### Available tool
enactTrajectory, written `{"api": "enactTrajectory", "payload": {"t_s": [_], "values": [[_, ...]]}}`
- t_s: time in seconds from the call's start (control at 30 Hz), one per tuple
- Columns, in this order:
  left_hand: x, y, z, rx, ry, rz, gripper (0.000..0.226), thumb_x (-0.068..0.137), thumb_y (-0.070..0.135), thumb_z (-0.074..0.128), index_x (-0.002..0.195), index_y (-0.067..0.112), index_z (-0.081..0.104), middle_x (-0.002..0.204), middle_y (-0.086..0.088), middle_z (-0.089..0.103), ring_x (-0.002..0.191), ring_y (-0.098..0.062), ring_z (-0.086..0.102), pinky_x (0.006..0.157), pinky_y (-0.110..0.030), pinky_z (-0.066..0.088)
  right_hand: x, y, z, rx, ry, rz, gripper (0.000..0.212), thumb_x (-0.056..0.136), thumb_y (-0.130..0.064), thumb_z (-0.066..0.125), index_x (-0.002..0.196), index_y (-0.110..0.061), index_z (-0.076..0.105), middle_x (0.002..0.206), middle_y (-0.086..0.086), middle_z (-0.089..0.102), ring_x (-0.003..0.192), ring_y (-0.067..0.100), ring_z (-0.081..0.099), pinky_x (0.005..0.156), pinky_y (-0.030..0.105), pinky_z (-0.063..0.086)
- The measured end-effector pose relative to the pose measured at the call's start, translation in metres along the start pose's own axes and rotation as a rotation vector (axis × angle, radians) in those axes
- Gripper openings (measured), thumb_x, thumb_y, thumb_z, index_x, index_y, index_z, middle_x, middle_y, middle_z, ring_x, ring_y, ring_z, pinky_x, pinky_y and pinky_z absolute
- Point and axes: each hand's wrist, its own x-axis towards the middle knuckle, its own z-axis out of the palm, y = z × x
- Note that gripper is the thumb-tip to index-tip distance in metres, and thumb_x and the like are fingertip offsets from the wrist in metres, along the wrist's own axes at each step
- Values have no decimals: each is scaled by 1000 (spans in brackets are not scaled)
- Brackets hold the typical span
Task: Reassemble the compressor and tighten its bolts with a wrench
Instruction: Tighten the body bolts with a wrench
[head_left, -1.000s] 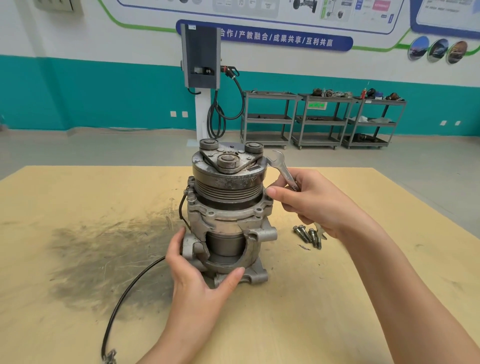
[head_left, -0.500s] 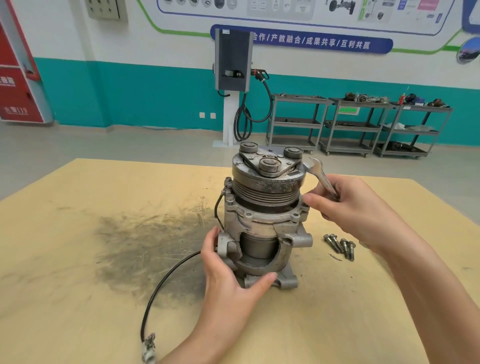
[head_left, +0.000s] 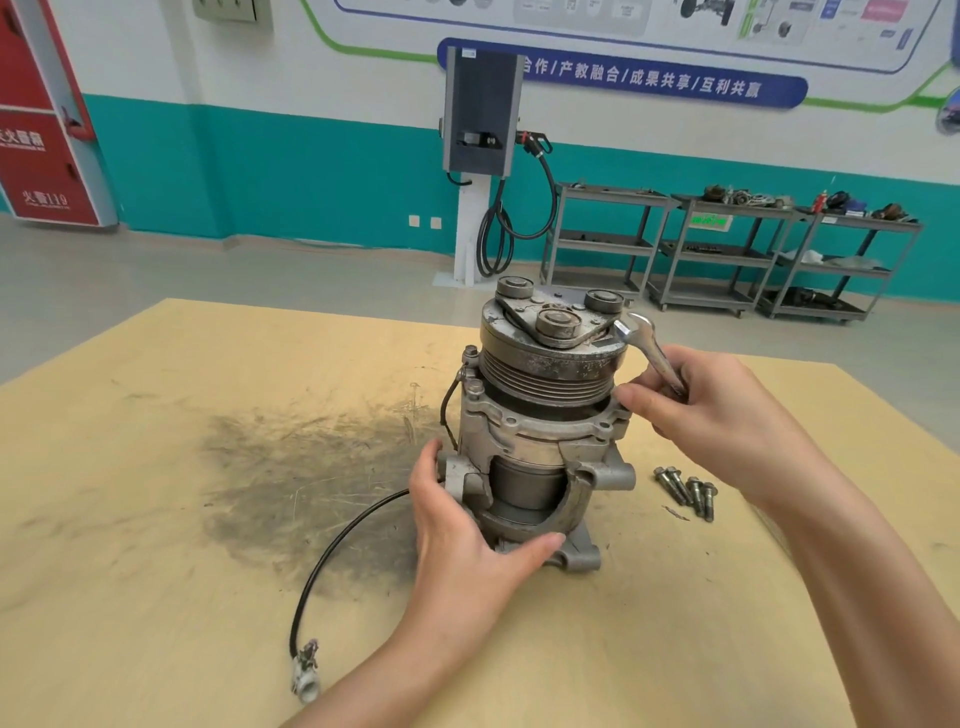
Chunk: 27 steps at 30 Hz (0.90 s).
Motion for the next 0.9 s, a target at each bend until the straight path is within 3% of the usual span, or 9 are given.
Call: {"api": "enactTrajectory", "payload": {"t_s": [0.3,0.4,0.5,0.57,0.67,0.83,0.9], "values": [[25,-4,-13,-10,10,-68,144,39,51,90,151,32,1,154,12,17,138,0,18,113,-22,16,-12,-15,-5,-50,-110,-42,29,91,-32,67,69,-16,56,51,-7,46,43,6,34,46,24,31],[27,-5,-17,-18,-37,-72,148,30,61,81,150,35,-2,154,13,17,141,-5,20,116,-28,18,-13,-16,-13,-47,-178,-40,33,94,-29,63,65,-16,52,47,-7,45,42,7,34,46,26,32],[28,-4,-19,-27,-46,-63,149,30,59,81,150,33,-3,154,11,17,143,-7,20,119,-33,18,-12,-12,-24,99,-265,-8,21,97,-25,59,79,-16,66,44,-7,46,42,9,35,45,21,32],[26,-2,-19,-38,-14,-43,148,31,57,81,151,30,-2,155,6,17,143,-7,19,118,-31,19,-10,-7,-31,166,-220,4,19,99,-24,55,90,-21,72,44,-5,47,42,10,34,44,17,31],[19,1,-17,-38,32,-7,145,32,59,79,150,33,0,156,8,15,142,-2,17,113,-24,17,-5,2,-35,263,-57,61,22,100,-23,53,90,-22,73,45,-2,46,43,12,33,41,19,29],[9,1,-10,-8,32,39,144,35,56,80,152,28,2,156,11,11,140,2,15,109,-12,14,-5,1,-31,396,-115,105,9,89,-25,70,87,-17,72,46,-5,43,43,10,33,38,20,26],[8,-2,-7,16,30,46,144,35,52,82,153,26,2,154,11,11,142,-4,16,112,-18,15,-6,-4,-24,351,-159,76,10,84,-28,76,85,-19,72,46,-8,44,42,8,34,39,21,28]]}}
